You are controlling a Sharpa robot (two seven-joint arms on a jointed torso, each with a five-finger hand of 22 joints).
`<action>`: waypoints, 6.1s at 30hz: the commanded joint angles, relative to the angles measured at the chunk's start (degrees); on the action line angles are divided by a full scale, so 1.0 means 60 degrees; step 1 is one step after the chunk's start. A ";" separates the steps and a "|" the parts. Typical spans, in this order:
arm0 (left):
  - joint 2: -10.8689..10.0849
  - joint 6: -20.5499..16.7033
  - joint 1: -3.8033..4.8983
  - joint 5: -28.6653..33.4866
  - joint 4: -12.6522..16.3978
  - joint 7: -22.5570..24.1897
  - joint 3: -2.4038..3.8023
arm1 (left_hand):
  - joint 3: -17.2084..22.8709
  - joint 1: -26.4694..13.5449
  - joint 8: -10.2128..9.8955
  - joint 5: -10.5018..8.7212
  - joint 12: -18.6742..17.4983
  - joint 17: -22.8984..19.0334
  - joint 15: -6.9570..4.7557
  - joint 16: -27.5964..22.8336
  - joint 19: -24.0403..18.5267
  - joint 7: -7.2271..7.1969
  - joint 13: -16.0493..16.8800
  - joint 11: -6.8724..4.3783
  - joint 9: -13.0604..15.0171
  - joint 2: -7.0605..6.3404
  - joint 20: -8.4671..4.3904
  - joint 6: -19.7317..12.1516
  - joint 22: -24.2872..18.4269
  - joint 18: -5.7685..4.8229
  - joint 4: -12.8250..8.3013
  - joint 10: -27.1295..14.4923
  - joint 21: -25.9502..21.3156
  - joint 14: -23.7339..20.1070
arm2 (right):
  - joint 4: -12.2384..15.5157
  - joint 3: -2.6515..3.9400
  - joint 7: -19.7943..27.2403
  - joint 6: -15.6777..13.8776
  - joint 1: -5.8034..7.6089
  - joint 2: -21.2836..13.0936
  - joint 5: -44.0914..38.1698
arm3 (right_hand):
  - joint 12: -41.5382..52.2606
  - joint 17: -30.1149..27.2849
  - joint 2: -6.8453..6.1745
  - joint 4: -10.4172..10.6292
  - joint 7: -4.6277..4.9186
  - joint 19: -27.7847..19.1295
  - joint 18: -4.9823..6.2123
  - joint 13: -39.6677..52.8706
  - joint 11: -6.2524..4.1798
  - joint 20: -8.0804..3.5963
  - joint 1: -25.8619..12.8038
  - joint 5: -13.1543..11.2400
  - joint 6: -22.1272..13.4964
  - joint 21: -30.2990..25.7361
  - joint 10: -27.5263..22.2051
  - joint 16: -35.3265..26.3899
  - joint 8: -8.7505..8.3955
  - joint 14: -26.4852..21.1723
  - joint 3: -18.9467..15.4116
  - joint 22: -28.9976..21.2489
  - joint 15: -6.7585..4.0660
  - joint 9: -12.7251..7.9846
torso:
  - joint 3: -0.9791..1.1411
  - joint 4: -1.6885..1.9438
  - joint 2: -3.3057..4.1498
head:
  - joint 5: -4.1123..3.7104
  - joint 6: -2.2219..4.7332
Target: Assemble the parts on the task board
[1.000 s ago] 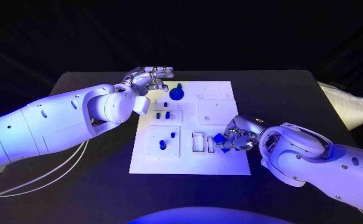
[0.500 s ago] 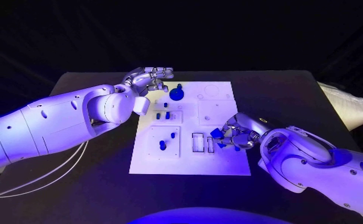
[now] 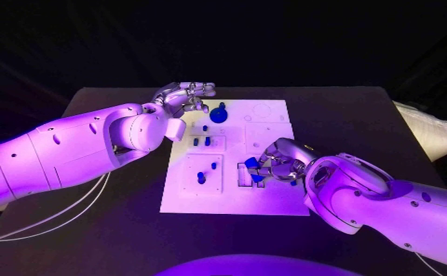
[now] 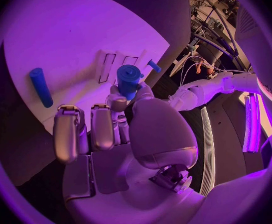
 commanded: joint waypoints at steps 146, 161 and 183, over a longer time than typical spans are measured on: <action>-0.0028 0.0524 -0.0017 -0.0192 0.0009 -0.0196 0.0003 | -0.0246 -0.0126 0.0089 -0.0003 0.0124 -0.0105 0.0010 -0.0048 0.0000 0.0021 0.0012 0.0016 -0.0002 0.0033 0.0078 -0.0126 -0.0064 0.0107 0.0077 -0.0188 -0.0117 -0.0143 | -0.0298 -0.0034 -0.0823 0.3833 -0.0130 -0.0831 -0.4126 | -0.1661 0.0196 0.0265 -0.1922 -0.0045 0.0023 -0.0109 -0.0397 -0.0073 -0.0029 0.1843 -0.1927 0.0237 -0.0041 -0.0061 -0.0047 -0.0523 0.0433 0.0845 0.0316 -0.0117 0.0448 | 0.0015 -0.0016 0.0000 | -0.0069 -0.0135; -0.0016 0.0525 -0.0023 -0.0213 0.0011 -0.0200 0.0003 | -0.0251 -0.0119 0.0091 -0.0001 0.0128 -0.0108 0.0012 -0.0048 -0.0002 0.0023 0.0011 0.0018 -0.0003 0.0037 0.0079 -0.0134 -0.0068 0.0107 0.0075 -0.0198 -0.0124 -0.0150 | 0.0179 -0.0003 -0.0336 0.0233 0.0042 -0.1065 -0.0034 | -0.1637 0.0430 -0.0093 -0.1768 -0.0077 0.0136 -0.0145 -0.0247 -0.0111 -0.0062 0.1182 -0.1538 0.0348 0.0069 0.0149 0.0109 -0.0787 0.0481 0.3574 0.0483 -0.0156 0.0406 | 0.0009 0.0014 0.0003 | -0.0057 -0.0133; -0.0005 0.0544 -0.0025 -0.0232 0.0033 -0.0221 0.0003 | -0.0251 -0.0119 0.0091 -0.0001 0.0128 -0.0108 0.0012 -0.0048 -0.0002 0.0023 0.0011 0.0018 -0.0003 0.0037 0.0079 -0.0134 -0.0068 0.0107 0.0075 -0.0198 -0.0124 -0.0150 | -0.0084 0.0002 -0.0509 0.0864 0.0102 -0.0440 0.1124 | -0.0940 0.0734 -0.0964 -0.1049 -0.0120 0.0293 -0.0202 0.0403 -0.0113 -0.0067 -0.0744 -0.0639 0.0681 0.0226 0.0611 0.0345 -0.0777 0.0549 0.4475 0.0741 -0.0157 0.0528 | 0.0019 -0.0017 0.0002 | -0.0009 -0.0180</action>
